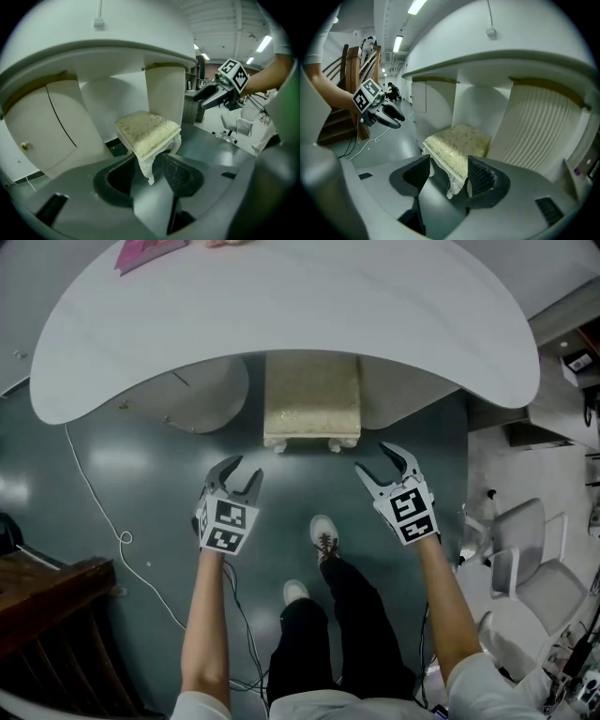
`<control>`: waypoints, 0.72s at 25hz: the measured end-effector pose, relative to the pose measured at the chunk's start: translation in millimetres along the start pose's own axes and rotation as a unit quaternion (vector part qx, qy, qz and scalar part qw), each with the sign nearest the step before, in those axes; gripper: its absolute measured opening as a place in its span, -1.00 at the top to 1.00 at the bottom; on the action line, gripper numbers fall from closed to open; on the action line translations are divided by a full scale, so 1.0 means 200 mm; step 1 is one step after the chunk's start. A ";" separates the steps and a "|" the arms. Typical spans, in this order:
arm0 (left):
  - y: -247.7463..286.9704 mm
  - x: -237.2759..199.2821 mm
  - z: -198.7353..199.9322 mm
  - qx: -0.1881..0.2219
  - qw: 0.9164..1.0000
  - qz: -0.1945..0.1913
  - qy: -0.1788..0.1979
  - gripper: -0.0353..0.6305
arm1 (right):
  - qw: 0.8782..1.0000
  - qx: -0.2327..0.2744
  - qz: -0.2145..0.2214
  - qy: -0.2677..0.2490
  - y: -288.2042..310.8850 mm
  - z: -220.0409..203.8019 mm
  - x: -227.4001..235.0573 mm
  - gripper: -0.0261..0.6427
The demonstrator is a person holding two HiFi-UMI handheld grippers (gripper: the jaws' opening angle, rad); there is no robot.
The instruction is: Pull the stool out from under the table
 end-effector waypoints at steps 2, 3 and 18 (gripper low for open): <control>0.17 -0.01 -0.09 -0.007 1.000 -0.005 -0.003 0.31 | 1.000 -0.015 0.002 0.005 0.14 -0.15 0.04 0.17; 0.25 -0.02 -0.13 -0.010 1.000 -0.009 -0.004 0.28 | 1.000 -0.021 0.002 0.007 0.21 -0.22 0.06 0.16; 1.08 -0.03 -0.47 -0.036 0.996 -0.045 0.073 -0.01 | 0.998 -0.053 0.015 0.015 0.93 -0.82 0.18 0.03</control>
Point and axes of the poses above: the fingertips, and each gripper's own axes: y forward along the fingers, x to its right, z out of its top, the point moved 5 cm from there along -y, backward along the fingers, and after that the axes turned 2 degrees about y, right-handed, at the moved point
